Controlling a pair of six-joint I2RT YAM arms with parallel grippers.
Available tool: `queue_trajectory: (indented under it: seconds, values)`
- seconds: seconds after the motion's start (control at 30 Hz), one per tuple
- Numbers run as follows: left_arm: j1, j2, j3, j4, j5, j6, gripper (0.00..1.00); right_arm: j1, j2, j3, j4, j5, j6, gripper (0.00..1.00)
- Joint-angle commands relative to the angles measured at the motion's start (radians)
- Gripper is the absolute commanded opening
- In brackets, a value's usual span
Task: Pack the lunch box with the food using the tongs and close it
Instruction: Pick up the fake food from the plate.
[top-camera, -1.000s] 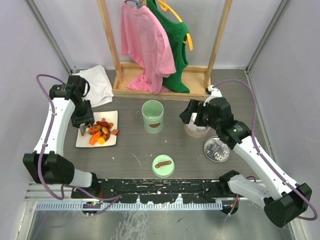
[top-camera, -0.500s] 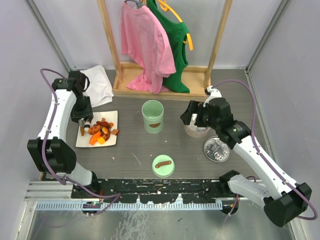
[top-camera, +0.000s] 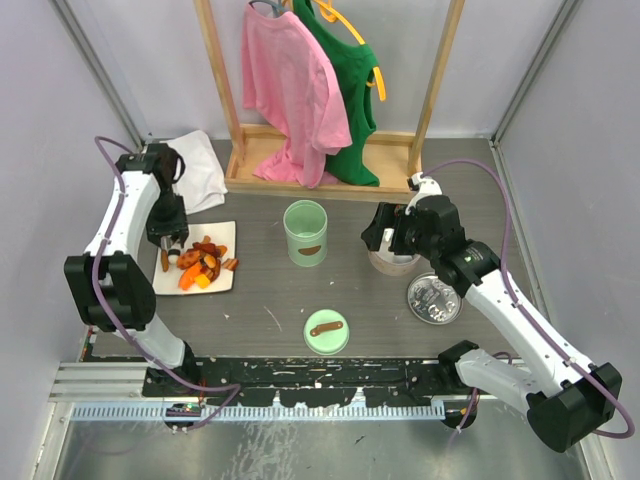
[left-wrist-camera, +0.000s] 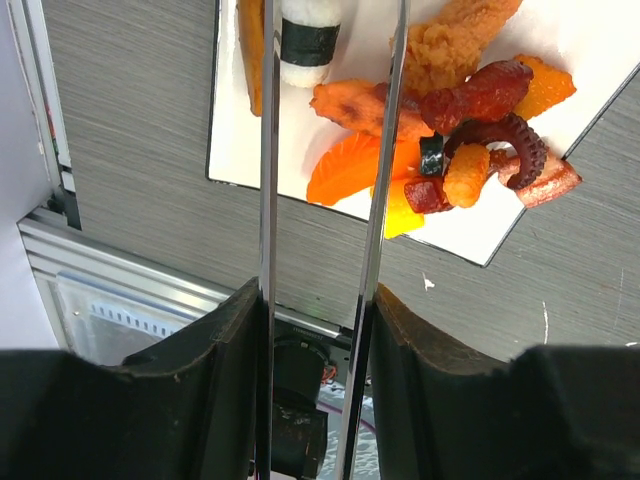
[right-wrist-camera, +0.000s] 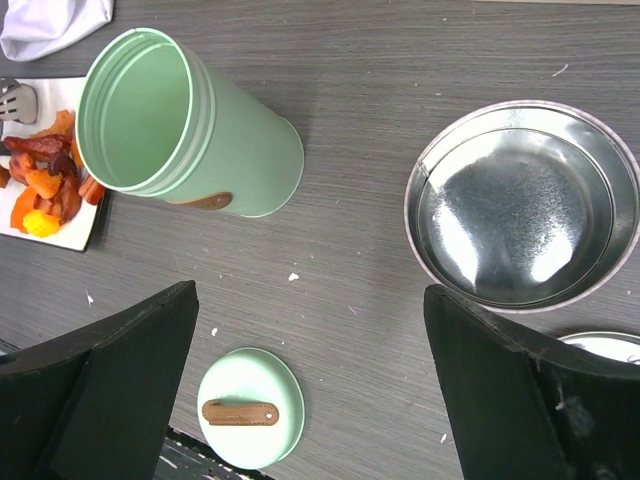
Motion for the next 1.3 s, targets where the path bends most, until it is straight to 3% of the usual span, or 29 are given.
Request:
queue_trajectory:
  seconds: [0.0, 0.47, 1.27]
  values:
    - [0.012, 0.01, 0.002, 0.03, 0.001, 0.024, 0.42, -0.002, -0.001, 0.049, 0.009, 0.021, -0.024, 1.0]
    - [0.039, 0.018, -0.079, 0.094, 0.022, 0.02, 0.34, -0.004, -0.024, 0.057, 0.009, 0.006, -0.016, 1.0]
    - [0.04, -0.178, -0.148, 0.138, 0.039, -0.015, 0.26, -0.004, -0.03, 0.055, 0.005, 0.001, 0.014, 1.0]
